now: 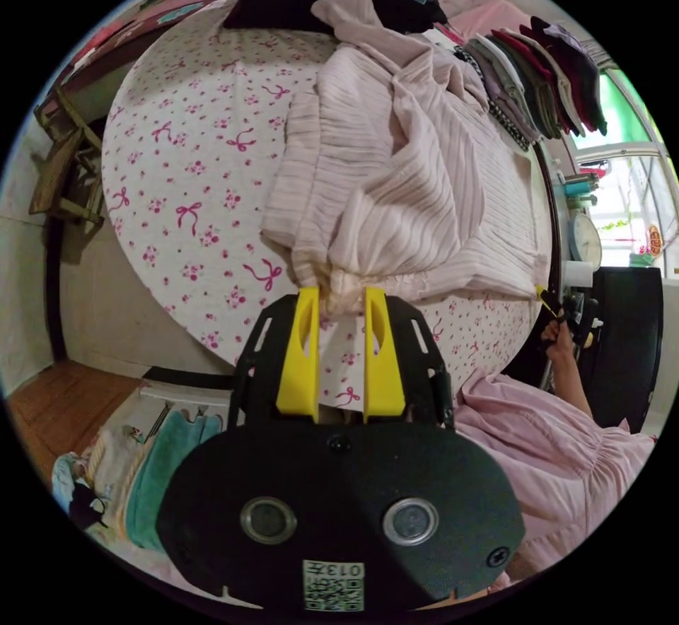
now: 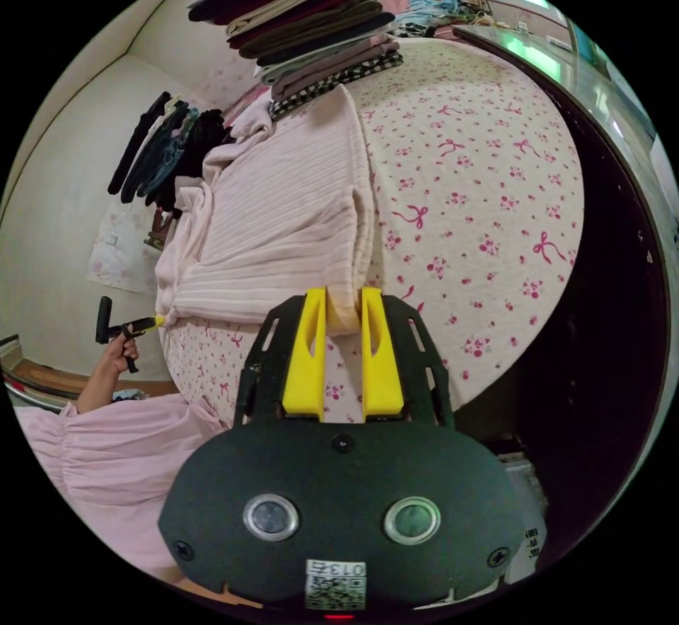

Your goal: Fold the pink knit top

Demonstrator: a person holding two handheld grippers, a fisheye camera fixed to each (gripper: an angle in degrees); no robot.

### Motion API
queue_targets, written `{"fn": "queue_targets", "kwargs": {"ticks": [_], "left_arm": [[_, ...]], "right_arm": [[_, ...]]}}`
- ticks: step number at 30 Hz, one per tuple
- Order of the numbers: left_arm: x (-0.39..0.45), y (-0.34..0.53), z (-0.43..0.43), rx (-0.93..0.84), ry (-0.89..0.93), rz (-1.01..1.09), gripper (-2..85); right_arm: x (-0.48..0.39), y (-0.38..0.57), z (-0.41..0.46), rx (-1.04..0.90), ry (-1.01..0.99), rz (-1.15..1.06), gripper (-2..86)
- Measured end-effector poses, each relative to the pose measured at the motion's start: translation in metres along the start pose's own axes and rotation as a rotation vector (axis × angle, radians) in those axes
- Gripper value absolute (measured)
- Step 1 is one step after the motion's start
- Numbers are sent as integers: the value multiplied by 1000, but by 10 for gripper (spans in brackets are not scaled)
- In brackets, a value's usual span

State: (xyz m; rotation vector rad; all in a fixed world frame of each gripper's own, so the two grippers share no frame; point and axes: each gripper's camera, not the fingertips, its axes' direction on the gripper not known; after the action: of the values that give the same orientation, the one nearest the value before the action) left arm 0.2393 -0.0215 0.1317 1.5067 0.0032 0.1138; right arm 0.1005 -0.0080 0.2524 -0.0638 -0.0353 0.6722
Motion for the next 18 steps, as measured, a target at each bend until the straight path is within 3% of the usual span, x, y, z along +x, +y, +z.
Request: {"fn": "queue_targets", "kwargs": {"ticks": [4, 7, 18], "left_arm": [[-3, 7, -16, 59, -70, -34, 134], [-11, 4, -7, 23, -13, -51, 136], [7, -18, 2, -46, 55, 59, 46]], "right_arm": [[-7, -4, -2, -31, 13, -25, 74], [-9, -3, -4, -26, 13, -28, 73], [-41, -12, -7, -65, 82, -89, 52]]}}
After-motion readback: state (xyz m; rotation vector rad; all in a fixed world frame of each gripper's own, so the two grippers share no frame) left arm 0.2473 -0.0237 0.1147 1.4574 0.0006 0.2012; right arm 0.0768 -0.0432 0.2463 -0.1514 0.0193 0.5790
